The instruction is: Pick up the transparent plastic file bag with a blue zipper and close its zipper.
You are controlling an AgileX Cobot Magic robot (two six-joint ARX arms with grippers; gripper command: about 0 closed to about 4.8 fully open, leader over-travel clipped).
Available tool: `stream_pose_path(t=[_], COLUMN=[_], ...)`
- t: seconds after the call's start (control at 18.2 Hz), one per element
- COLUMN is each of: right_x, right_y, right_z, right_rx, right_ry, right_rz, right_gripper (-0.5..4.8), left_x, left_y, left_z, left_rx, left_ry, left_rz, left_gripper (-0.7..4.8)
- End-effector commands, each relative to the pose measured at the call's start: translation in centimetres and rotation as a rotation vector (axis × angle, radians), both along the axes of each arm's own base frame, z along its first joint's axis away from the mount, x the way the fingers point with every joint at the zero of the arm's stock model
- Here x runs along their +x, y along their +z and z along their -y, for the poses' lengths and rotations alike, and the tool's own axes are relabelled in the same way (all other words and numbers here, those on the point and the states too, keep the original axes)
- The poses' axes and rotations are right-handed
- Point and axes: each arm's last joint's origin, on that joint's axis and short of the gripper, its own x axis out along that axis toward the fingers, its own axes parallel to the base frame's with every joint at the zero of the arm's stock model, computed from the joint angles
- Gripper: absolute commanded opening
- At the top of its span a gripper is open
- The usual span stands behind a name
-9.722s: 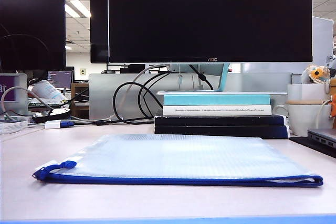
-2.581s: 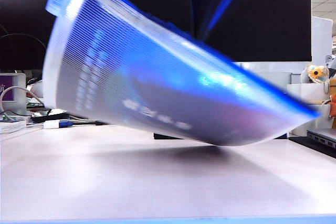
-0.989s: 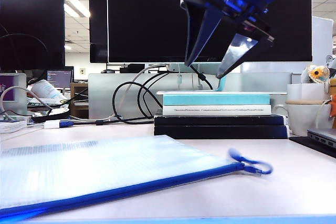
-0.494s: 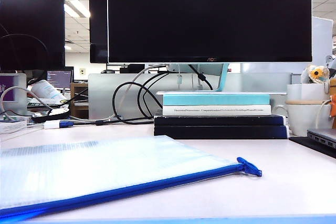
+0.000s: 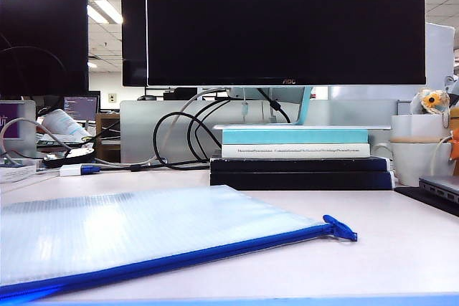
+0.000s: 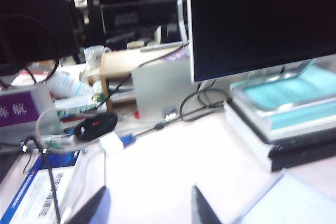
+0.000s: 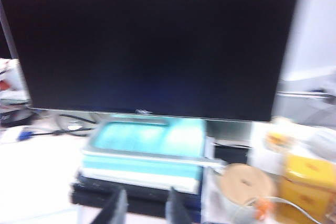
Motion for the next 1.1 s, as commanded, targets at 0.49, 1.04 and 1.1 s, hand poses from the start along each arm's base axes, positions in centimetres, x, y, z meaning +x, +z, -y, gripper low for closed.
stream_pose_path(t=[0.49, 1.04, 1.1], right_x=[-2.5, 2.0, 2.2], right_y=[-8.6, -17.2, -17.4], right_z=[1.4, 0.0, 0.4], right_rx=[0.141, 0.149, 0.150], right_ry=[-0.003, -0.126, -0.162], right_rz=[0.093, 0.091, 0.105], right_gripper=[0.07, 0.02, 0.02], left_x=[-1.9, -0.3, -0.2], left_y=[-4.8, -7.6, -7.7], left_z=[0.1, -0.1, -0.2], left_rx=[-0.168, -0.215, -0.216], left_ry=[-0.015, 0.021, 0.019], left_rz=[0.070, 0.066, 0.080], left_gripper=[1.10, 0.75, 0.74])
